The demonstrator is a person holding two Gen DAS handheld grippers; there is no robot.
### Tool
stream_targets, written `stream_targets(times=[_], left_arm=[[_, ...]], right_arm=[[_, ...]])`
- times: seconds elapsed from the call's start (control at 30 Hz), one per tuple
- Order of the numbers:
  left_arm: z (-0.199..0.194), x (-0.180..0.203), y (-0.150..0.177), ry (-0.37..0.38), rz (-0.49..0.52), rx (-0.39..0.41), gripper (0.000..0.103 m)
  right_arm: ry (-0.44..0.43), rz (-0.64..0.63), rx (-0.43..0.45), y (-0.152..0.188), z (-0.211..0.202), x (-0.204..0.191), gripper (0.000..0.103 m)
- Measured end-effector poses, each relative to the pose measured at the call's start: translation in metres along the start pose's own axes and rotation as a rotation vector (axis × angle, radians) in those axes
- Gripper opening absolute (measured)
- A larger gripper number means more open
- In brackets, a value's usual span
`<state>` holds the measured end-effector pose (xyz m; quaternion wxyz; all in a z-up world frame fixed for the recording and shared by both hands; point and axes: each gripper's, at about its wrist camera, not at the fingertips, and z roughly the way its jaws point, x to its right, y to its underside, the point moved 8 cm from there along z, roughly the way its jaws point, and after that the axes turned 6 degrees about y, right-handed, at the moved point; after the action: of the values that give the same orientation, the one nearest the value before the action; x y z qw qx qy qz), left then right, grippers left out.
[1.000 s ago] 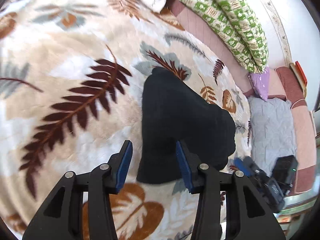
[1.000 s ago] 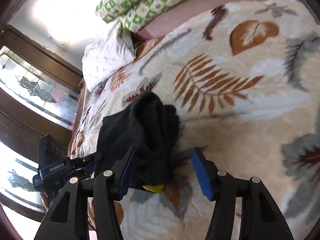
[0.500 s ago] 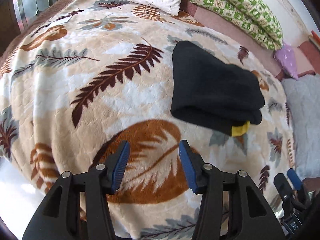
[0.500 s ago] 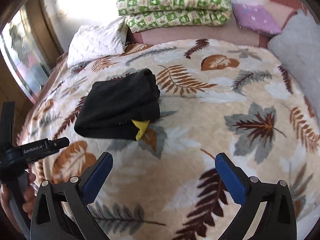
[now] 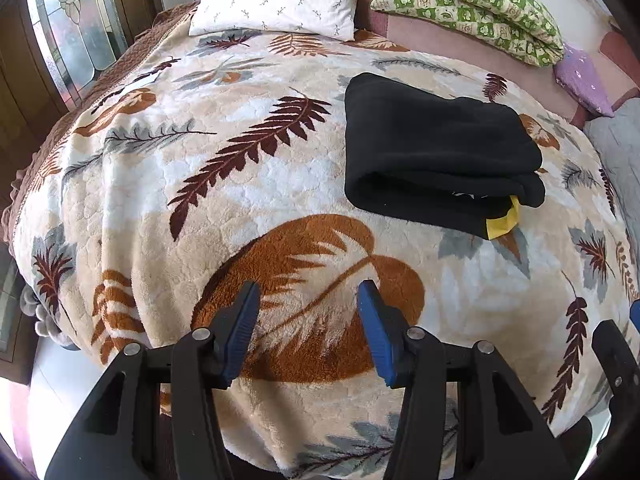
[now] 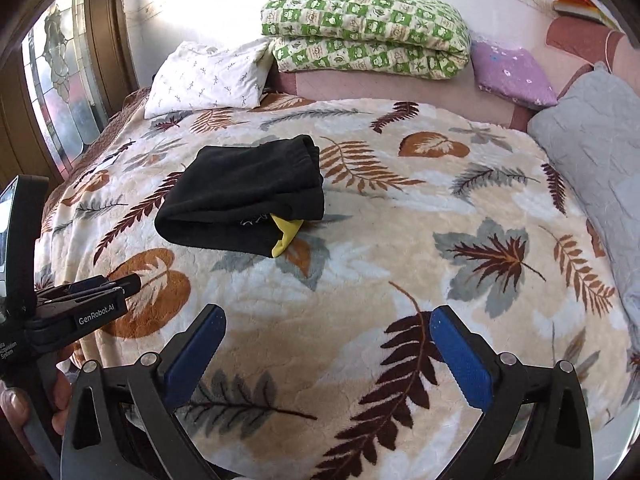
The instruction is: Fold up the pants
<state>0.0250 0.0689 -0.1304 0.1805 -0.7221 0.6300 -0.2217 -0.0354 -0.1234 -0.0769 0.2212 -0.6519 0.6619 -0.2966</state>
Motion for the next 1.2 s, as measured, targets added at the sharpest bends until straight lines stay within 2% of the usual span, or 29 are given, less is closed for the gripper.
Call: stream_targets(times=[0.13, 0.63, 0.87, 1.2], left_arm=[[-0.004, 0.004, 0.0, -0.024, 0.025, 0.03, 0.05], [-0.01, 0.004, 0.0, -0.022, 0.019, 0.056, 0.05], [-0.016, 0.01, -0.002, -0.039, 0.067, 0.066, 0.05], [-0.028, 0.019, -0.008, -0.008, 0.078, 0.098, 0.05]], right_arm=[[0.004, 0.0, 0.002, -0.001, 0.001, 0.0, 0.103], [-0.012, 0.06, -0.006, 0.002, 0.006, 0.011, 0.103], [-0.007, 0.053, -0.009, 0.003, 0.006, 0.01, 0.103], [0.006, 0.051, 0.007, 0.001, 0.004, 0.01, 0.103]])
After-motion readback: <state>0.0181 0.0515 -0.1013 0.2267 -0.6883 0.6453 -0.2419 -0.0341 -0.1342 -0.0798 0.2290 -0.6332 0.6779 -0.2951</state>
